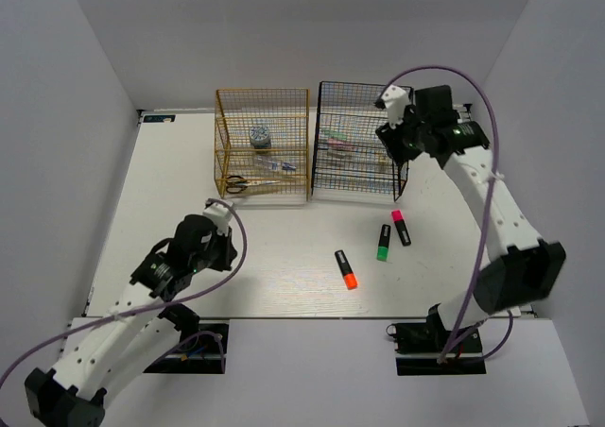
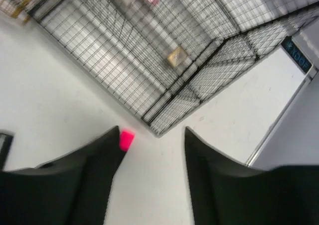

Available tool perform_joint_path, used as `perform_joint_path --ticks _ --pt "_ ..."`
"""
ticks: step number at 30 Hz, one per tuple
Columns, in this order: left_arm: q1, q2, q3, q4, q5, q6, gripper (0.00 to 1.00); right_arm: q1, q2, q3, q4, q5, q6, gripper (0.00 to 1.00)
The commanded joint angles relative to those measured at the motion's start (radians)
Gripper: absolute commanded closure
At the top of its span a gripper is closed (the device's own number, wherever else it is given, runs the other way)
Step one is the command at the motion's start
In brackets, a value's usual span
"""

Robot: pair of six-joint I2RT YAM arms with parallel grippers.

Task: Sort the stationery into containers
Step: Pick up the pen from the center of the board.

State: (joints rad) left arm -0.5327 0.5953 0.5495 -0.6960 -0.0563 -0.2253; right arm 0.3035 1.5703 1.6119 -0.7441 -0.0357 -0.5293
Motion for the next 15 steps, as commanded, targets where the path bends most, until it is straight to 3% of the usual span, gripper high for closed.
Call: perform_joint_path --ticks 1,2,3,5,6,7,10,12,15 --pt "-0.001 0.112 0.07 0.081 0.228 -0.13 0.94 -0.04 -0.119 -0.104 -0.142 -0.091 0.259 0.37" --pt "-0.019 0.217 0.102 0.084 0.239 -0.153 0.86 -0.049 -0.131 -0.21 -0.153 -0.124 0.268 0.23" --pt "-0.053 0.25 0.119 0.099 0.243 -0.173 0.7 -0.07 -0.16 -0.249 -0.155 -0.134 0.272 0.2" --pt "-0.14 0.369 0.17 0.121 0.213 -0.256 0.57 -0.087 -0.197 -0.402 -0.126 -0.121 0.278 0.21" --pt "-0.163 0.392 0.176 0.171 0.202 -0.276 0.38 -0.108 -0.214 -0.434 -0.115 -0.121 0.285 0.28" --pt "-0.185 0.44 0.185 0.185 0.128 -0.346 0.33 -0.125 -0.222 -0.458 -0.091 -0.121 0.288 0.32" --pt "-0.277 0.572 0.251 0.24 0.037 -0.455 0.25 -0.156 -0.214 -0.564 -0.061 -0.162 0.305 0.53" --pt "-0.314 0.653 0.27 0.286 0.023 -0.52 0.23 -0.167 -0.201 -0.607 -0.028 -0.168 0.31 0.61" --pt "-0.352 0.742 0.285 0.351 0.004 -0.583 0.23 -0.173 -0.168 -0.656 0.012 -0.167 0.316 0.62"
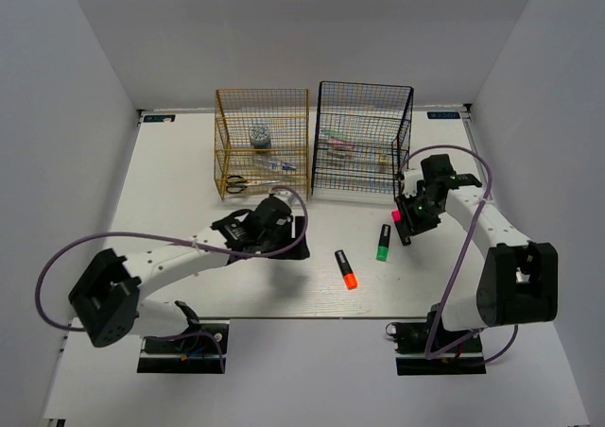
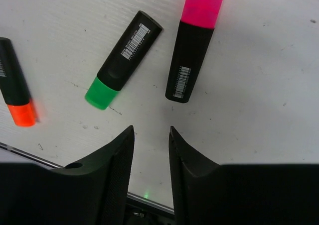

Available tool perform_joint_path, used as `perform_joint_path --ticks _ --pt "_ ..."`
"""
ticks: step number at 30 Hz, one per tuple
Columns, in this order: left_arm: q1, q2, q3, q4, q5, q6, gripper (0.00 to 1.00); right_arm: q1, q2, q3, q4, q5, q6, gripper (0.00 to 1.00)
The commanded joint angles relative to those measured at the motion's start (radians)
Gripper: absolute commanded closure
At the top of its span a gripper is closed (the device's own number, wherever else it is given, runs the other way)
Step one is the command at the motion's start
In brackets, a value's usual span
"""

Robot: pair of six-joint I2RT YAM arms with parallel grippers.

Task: Sort the stationery into containers
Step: Pick up the pen from the center of the board.

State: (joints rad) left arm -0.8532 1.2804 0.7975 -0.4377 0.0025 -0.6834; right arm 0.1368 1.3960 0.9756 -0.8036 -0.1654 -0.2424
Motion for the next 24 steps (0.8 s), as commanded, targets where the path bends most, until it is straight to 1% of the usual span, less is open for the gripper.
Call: perform_joint_path --ticks 1,5,7,8,10,11,15,24 --pt "-0.047 0.071 0.049 0.112 -0.062 -0.136 0.23 -0.009 0.018 -0.029 0.104 -0.039 0.029 0.62" --pt "-0.076 0.152 0.089 0.123 -0.075 -0.159 0.22 -0.006 0.06 -0.061 0.156 -0.036 0.038 0.62" --pt "-0.09 0.175 0.092 0.134 -0.081 -0.165 0.22 -0.006 0.077 -0.078 0.208 -0.01 0.045 0.58" --pt "-0.09 0.177 0.094 0.148 -0.082 -0.166 0.22 -0.009 0.089 -0.087 0.221 0.003 0.045 0.58" --pt "-0.093 0.184 0.089 0.158 -0.087 -0.174 0.22 -0.009 0.096 -0.101 0.262 0.027 0.037 0.55" --pt "-0.095 0.185 0.083 0.168 -0.087 -0.176 0.22 -0.008 0.1 -0.106 0.265 0.029 0.035 0.51" --pt "-0.095 0.2 0.083 0.177 -0.081 -0.179 0.2 -0.008 0.103 -0.127 0.323 0.058 0.022 0.48" --pt "-0.096 0.224 0.068 0.203 -0.05 -0.186 0.2 -0.006 0.116 -0.198 0.418 0.09 -0.029 0.47"
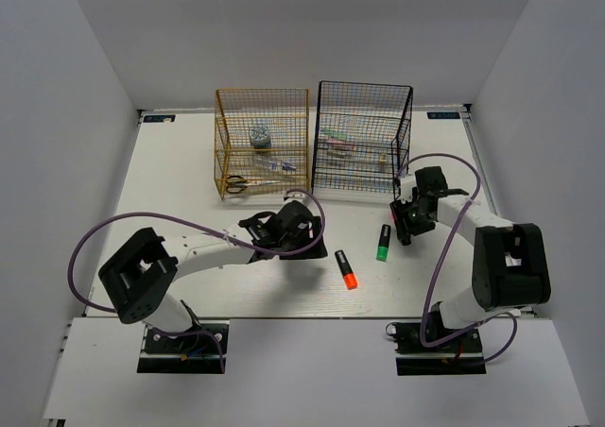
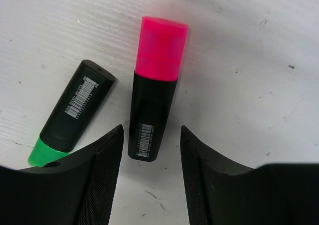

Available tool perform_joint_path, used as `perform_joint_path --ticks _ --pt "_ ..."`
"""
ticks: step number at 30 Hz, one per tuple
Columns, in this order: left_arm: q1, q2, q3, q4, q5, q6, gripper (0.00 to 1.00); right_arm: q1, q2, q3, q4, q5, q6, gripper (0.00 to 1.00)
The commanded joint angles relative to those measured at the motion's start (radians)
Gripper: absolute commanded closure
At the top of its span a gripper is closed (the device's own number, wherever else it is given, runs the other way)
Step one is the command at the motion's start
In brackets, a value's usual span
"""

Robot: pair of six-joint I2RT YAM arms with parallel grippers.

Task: Sort the stationery into containers
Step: Pick up the pen from the center of the board.

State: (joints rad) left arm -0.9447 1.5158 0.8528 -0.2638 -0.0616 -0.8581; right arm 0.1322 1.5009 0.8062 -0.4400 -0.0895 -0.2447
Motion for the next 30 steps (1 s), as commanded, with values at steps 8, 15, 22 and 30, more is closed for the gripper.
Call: perform_joint_path --ticks 8,15,22,30 --pt "-0.005 -0.02 0.0 0.032 0.016 -0.009 0.2 -0.003 -0.027 -0.13 0.13 -0.038 -0.057 0.56" --pt "-0.005 -0.031 -0.004 0.029 0.009 -0.004 0.2 -0.005 -0.056 -0.18 0.106 -0.102 -0.09 0.92" --pt "-0.005 -0.031 -0.008 0.029 0.011 0.001 0.2 -0.003 -0.122 -0.177 0.009 -0.168 -0.129 1.0" --pt "-0.005 -0.02 0.008 0.026 0.017 0.001 0.2 -0.003 -0.246 -0.101 -0.068 -0.219 -0.159 1.0"
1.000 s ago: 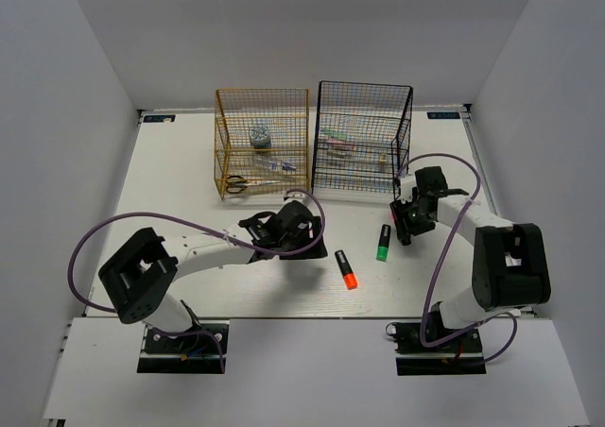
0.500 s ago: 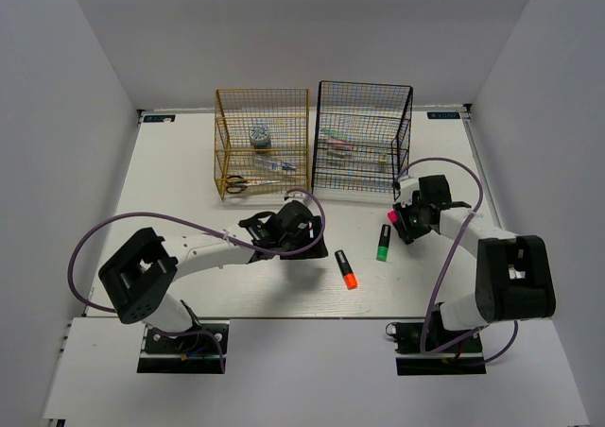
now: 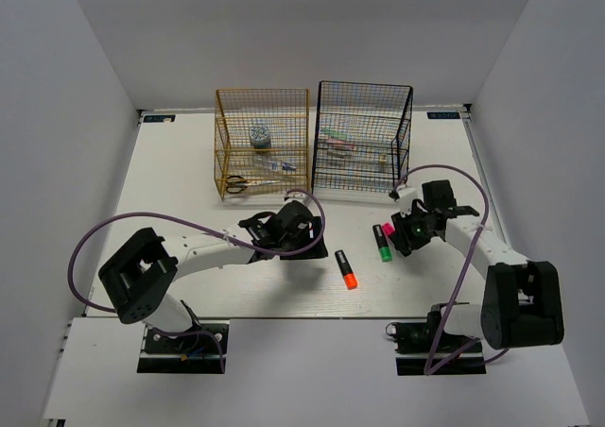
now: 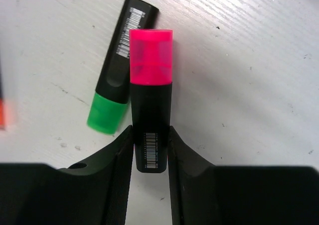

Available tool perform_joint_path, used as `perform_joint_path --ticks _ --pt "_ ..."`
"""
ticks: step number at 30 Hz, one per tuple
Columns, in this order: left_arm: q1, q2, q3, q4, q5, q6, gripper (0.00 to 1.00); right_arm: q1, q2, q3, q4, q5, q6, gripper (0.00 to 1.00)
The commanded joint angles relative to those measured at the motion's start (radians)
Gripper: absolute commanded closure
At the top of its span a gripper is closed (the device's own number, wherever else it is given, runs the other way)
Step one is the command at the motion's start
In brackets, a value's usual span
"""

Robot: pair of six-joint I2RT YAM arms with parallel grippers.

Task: Sort the stationery into containers
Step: Pick up the pen from the center of the board, then place the pen in the storage box.

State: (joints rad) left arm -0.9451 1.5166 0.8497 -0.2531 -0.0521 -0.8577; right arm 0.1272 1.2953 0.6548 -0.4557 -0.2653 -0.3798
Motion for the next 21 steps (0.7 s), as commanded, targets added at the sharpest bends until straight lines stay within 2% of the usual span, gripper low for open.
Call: perform_joint_path --ticks 1,9,12,16,21 --pt "-0.006 -0.021 0.009 0.015 0.008 0.002 0.2 0.005 -0.047 0.06 -0.064 -0.048 -0.028 1.0" --pt "-0.004 -0.019 0.028 0.009 0.011 0.009 0.2 0.008 -0.085 0.195 -0.077 -0.098 -0.134 1.0" --pt "-0.004 -0.018 0.035 0.0 0.009 0.013 0.2 0.008 -0.057 0.288 -0.086 -0.133 -0.204 1.0" --pt "-0.006 -0.012 0.048 -0.012 0.009 0.014 0.2 0.008 0.025 0.504 -0.133 -0.189 -0.281 1.0" --pt "-0.004 0.007 0.058 -0.018 0.017 0.013 0.2 0.012 0.142 0.664 -0.215 -0.256 -0.549 1.0"
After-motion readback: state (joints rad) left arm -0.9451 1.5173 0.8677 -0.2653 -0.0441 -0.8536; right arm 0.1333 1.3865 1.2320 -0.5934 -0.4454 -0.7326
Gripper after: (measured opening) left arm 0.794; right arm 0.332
